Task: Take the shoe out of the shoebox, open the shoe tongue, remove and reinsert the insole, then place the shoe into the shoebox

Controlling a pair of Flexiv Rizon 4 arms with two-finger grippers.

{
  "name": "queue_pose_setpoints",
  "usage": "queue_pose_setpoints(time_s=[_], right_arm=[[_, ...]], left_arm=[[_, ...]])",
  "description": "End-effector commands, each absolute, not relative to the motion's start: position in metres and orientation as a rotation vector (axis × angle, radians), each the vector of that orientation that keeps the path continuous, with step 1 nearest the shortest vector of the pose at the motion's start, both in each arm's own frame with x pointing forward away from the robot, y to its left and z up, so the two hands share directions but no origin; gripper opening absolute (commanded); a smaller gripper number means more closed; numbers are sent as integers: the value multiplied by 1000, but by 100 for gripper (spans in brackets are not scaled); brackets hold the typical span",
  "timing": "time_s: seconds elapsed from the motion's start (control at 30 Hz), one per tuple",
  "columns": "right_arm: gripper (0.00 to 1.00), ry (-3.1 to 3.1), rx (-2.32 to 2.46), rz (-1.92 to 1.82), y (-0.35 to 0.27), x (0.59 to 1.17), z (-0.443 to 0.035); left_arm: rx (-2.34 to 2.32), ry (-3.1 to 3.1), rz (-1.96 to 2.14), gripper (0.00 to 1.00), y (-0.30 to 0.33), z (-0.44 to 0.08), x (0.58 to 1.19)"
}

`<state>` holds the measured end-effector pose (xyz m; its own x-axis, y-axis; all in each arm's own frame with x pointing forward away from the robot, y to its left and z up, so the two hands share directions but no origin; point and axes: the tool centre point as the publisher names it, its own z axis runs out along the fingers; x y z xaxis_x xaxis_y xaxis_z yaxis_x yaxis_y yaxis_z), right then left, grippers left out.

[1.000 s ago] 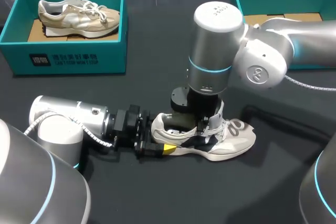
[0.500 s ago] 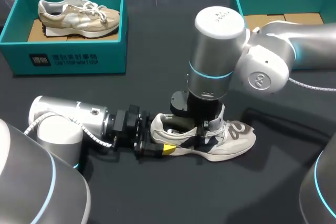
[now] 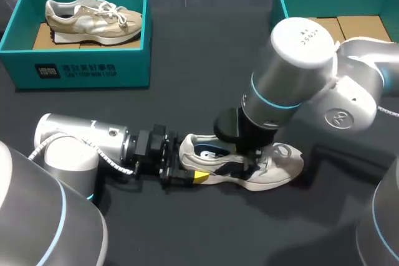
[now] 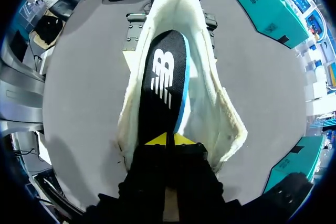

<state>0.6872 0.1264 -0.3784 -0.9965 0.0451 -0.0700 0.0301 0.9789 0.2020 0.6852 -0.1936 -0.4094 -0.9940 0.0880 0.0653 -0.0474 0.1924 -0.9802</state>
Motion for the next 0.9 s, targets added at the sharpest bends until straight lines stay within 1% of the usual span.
queue_pose_setpoints(time_s=[0.03,0.43,0.9], right_arm=[[0,3003,12,432,114,683,-370],[0,2888,-112,631,103,692,-363],[0,2801,-416,626,133,706,-327]], left_arm=[[-37,-2343,1931,0,-194,-411,687],[-37,-2343,1931,0,-194,-411,687],[-37,-2343,1931,0,-194,-411,687]])
